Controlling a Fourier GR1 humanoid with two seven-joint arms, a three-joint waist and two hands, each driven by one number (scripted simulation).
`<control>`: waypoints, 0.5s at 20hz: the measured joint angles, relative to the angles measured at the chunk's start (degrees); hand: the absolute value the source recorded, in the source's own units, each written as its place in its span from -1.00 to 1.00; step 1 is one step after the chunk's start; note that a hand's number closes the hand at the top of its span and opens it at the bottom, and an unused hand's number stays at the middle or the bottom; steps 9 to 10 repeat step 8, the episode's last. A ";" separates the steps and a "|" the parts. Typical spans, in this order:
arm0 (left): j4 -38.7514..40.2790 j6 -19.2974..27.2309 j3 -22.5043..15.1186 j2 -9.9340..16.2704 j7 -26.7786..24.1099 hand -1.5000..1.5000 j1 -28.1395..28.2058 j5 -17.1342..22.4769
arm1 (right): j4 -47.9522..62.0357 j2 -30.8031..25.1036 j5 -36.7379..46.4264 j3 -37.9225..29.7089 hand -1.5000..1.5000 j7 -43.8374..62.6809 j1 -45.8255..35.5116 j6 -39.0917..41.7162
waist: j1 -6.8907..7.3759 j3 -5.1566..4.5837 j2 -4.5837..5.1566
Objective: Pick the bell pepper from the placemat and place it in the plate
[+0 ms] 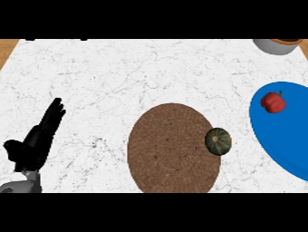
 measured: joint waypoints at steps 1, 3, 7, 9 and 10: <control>0.51 0.11 -0.11 -0.11 -0.10 0.00 -0.64 -0.27 | 2.37 -0.46 0.66 0.23 -1.00 -2.69 0.49 0.79 | 0.00 -0.01 0.02; 0.17 0.68 -0.66 -0.80 -0.19 0.00 -0.58 -0.91 | 7.83 -2.87 1.97 0.73 -1.00 -6.44 -0.17 1.81 | 0.18 0.04 0.05; 2.76 -0.03 0.50 -0.05 -1.41 0.00 -1.94 -0.65 | 15.33 -5.11 4.40 2.30 -1.00 -11.57 -0.78 0.92 | 0.26 0.07 0.11; 3.00 -0.02 0.52 -0.05 -0.93 0.00 -2.61 -0.66 | 16.60 -5.53 4.71 2.48 -1.00 -12.55 -0.47 0.65 | 0.21 0.09 0.11; 3.00 -0.02 0.52 -0.05 -0.93 0.00 -2.61 -0.66 | 16.60 -5.53 4.71 2.48 -1.00 -12.55 -0.47 0.65 | 0.21 0.09 0.11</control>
